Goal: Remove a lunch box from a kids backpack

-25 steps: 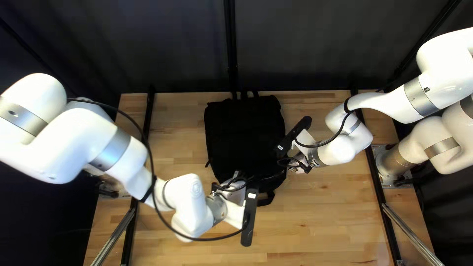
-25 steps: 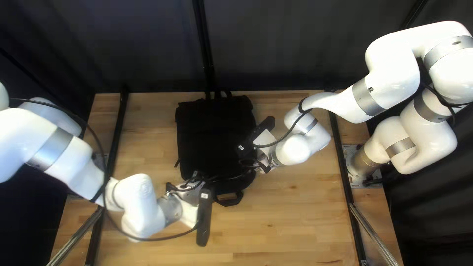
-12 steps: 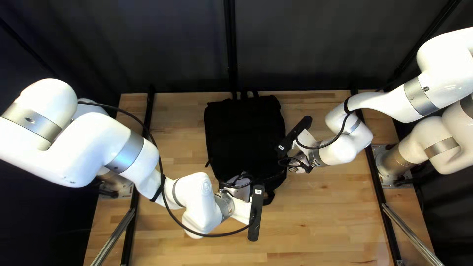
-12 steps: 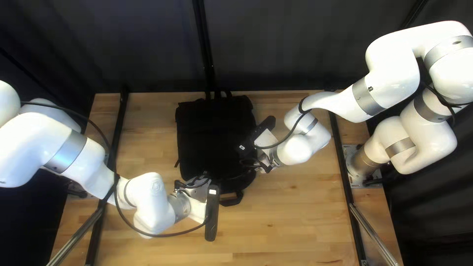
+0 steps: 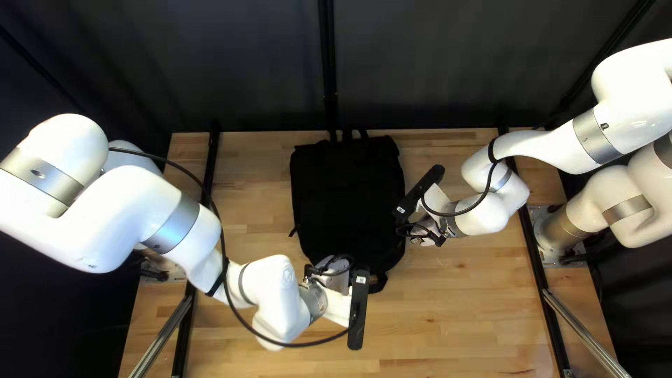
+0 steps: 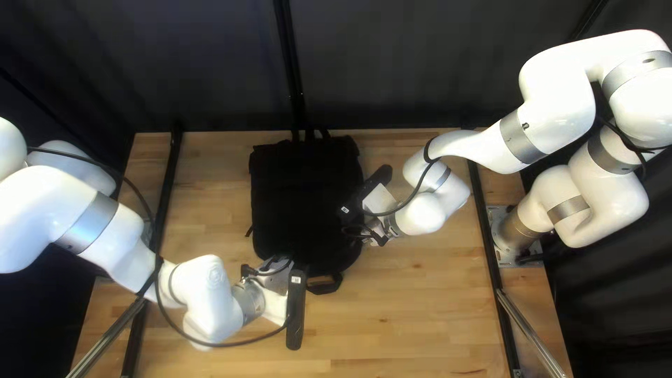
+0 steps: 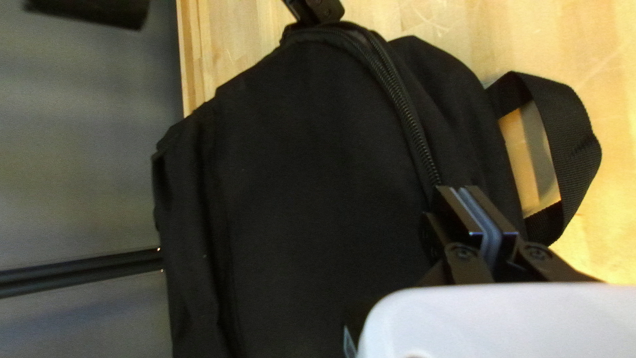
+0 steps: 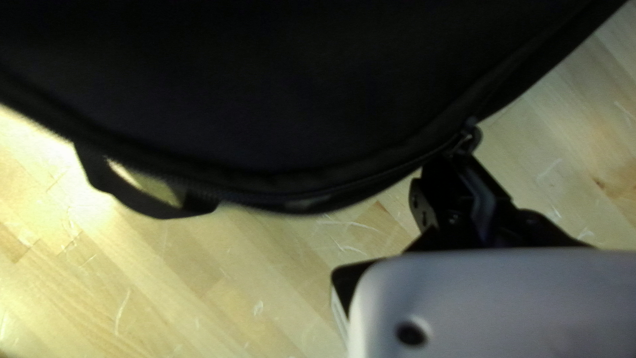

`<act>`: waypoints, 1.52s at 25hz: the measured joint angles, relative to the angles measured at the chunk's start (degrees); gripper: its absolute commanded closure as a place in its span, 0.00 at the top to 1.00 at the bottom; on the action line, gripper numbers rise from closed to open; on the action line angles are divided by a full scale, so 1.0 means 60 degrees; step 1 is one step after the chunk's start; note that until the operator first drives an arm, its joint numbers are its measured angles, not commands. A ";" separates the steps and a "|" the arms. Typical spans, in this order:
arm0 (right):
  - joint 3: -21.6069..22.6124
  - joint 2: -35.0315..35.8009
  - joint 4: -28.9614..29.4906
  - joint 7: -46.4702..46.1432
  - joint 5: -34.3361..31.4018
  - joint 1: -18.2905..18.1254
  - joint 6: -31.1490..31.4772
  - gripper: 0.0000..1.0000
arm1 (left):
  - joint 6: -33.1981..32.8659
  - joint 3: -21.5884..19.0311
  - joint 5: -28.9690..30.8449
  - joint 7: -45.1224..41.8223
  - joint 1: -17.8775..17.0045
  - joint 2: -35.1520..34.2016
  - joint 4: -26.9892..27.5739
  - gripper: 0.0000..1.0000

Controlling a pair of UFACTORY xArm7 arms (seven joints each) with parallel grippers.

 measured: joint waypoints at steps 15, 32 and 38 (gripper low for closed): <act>0.0011 -0.0039 -0.0070 0.0166 -0.0480 -0.0052 -0.0020 0.00 | 0.0029 -0.0313 -0.0061 -0.0084 -0.0333 0.0303 0.0336 0.00; 0.0001 -0.0072 -0.0137 0.0297 -0.0986 -0.0113 -0.0105 0.00 | 0.0341 -0.0514 -0.0623 0.0881 -0.0452 -0.0057 0.0731 0.00; -0.0013 -0.0102 -0.0167 0.0110 -0.0841 -0.0101 -0.0133 0.00 | 0.0304 -0.0520 -0.0720 0.0974 -0.0438 -0.0091 0.0773 0.00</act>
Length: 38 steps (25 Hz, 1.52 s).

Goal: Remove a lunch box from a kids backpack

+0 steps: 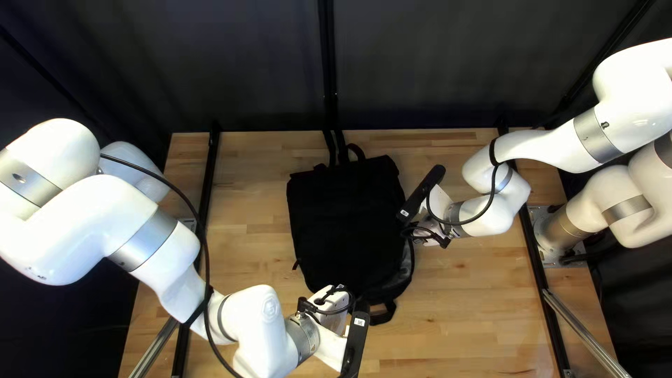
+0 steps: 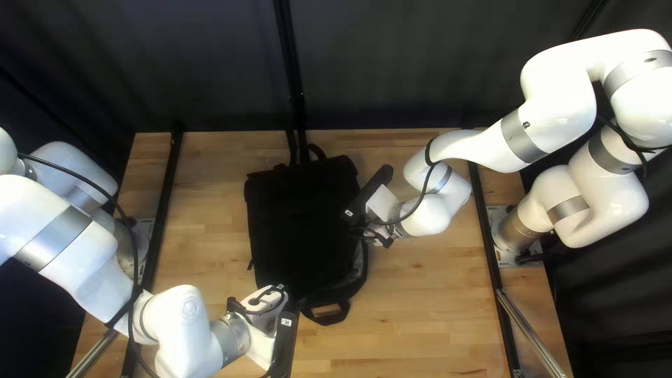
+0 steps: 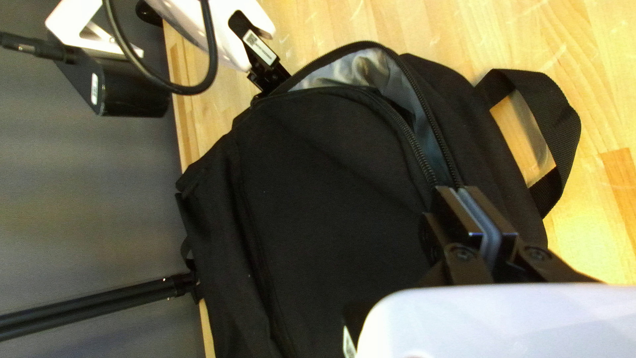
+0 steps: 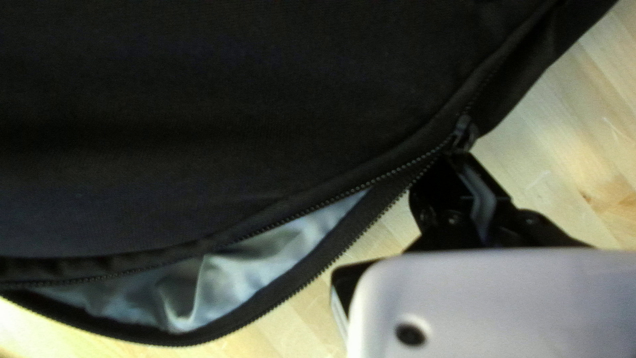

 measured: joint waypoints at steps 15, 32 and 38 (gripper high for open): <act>-0.0007 -0.0058 0.0025 -0.1039 0.1224 0.0197 0.0259 0.00 | 0.0173 0.0042 -0.0537 0.0525 0.0106 -0.0364 0.0132 0.00; -0.0034 -0.0020 0.0112 -0.1392 0.1836 0.0283 0.0388 0.50 | -0.0100 0.0594 -0.1955 0.0582 0.0684 -0.1905 -0.0732 0.00; -0.0080 -0.0076 0.0028 -0.1505 0.1807 0.0257 0.0222 1.00 | -0.0545 0.1041 -0.2263 0.0987 0.1039 -0.2397 -0.1084 0.00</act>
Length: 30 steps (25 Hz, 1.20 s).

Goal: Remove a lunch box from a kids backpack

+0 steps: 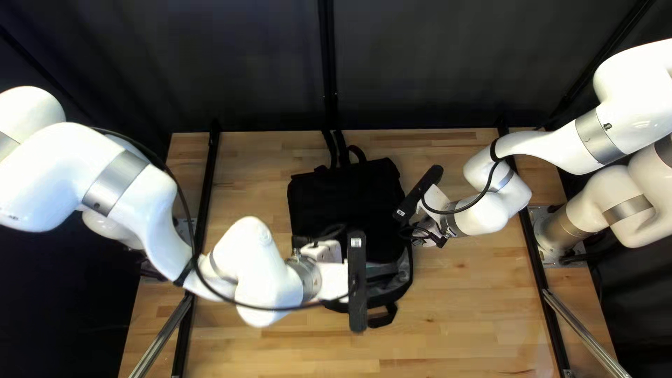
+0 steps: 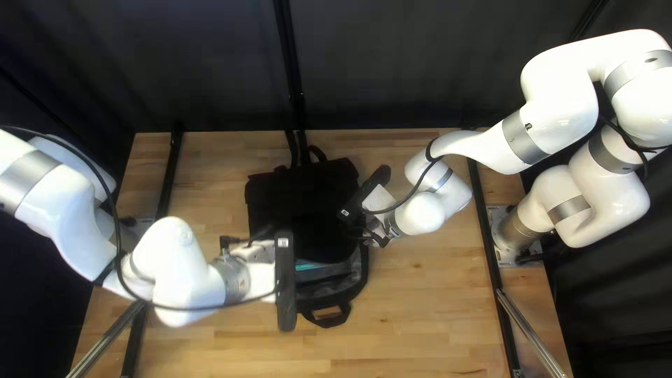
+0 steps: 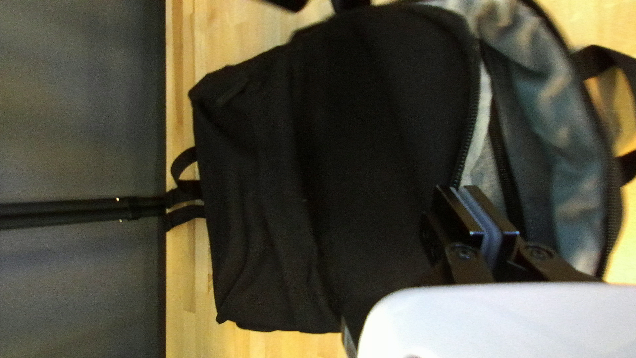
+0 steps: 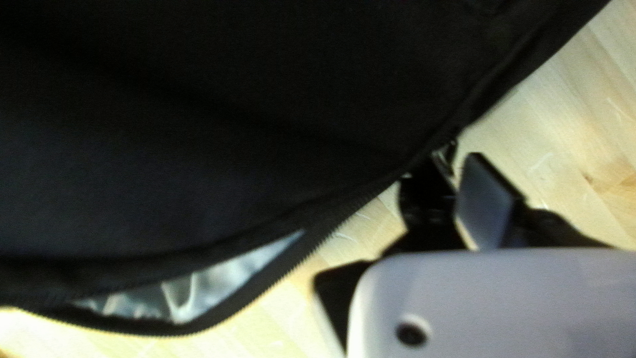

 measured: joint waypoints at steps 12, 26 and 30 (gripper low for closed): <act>0.0188 0.0161 0.0222 0.0668 -0.0328 0.0043 0.0610 1.00 | -0.0994 0.0899 -0.0372 0.0530 0.0689 -0.0374 -0.0489 0.00; 0.0640 0.0820 0.1130 0.1826 0.0272 0.0430 0.2453 1.00 | -0.1276 0.2438 -0.3402 0.1154 0.1417 -0.0580 -0.0103 0.00; 0.0711 0.0964 0.1294 0.2091 0.0279 0.0499 0.2786 1.00 | -0.1307 0.2895 -0.4411 0.1272 0.1592 -0.0563 0.0016 0.00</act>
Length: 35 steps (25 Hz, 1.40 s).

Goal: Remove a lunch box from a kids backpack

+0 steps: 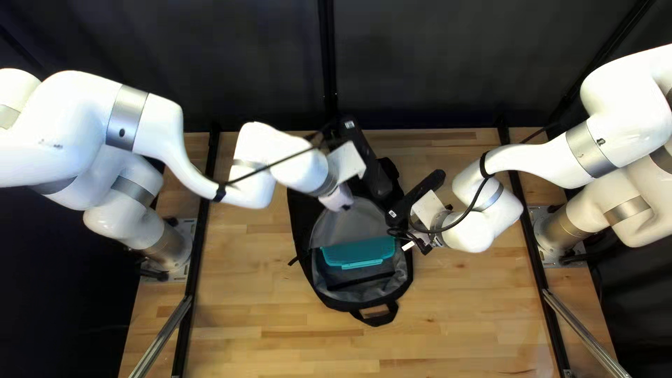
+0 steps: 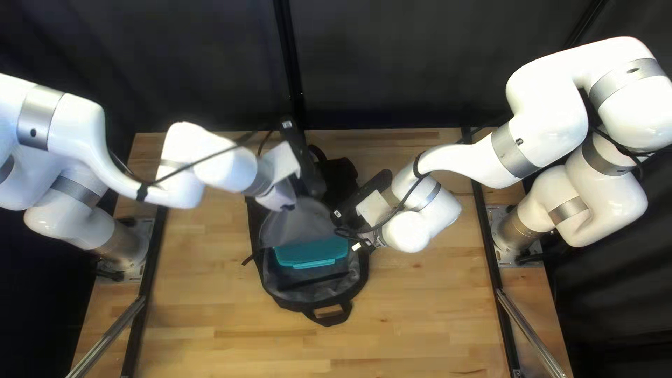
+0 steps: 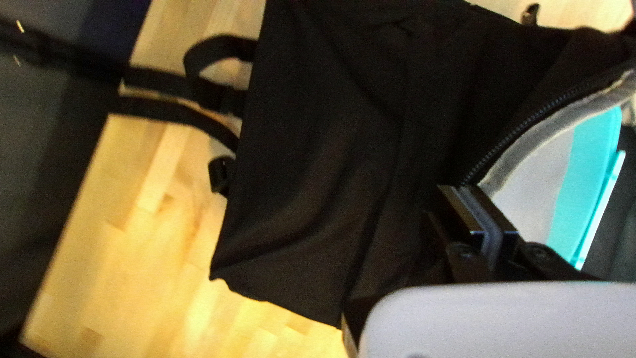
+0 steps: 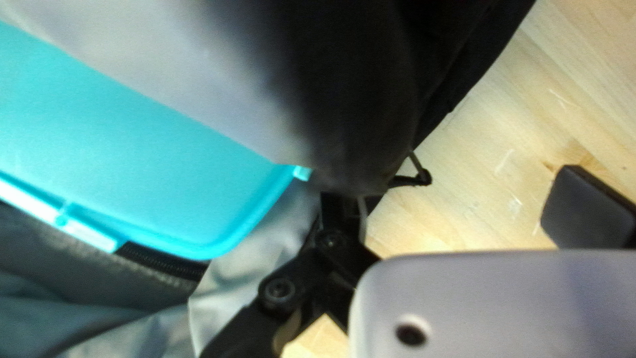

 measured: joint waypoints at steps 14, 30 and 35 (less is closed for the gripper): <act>0.0106 0.0300 0.0412 0.0292 0.0380 0.0106 0.0497 1.00 | -0.0506 0.0820 -0.1367 -0.0153 0.0414 -0.0032 -0.0227 0.00; 0.0106 0.0300 0.0414 0.0292 0.0381 0.0106 0.0498 1.00 | -0.0563 0.1459 -0.2614 0.0396 0.0555 -0.0427 -0.0645 0.00; 0.0106 0.0300 0.0414 0.0292 0.0381 0.0106 0.0498 1.00 | -0.1173 0.1809 -0.3394 0.1062 0.0420 -0.0501 -0.1037 0.00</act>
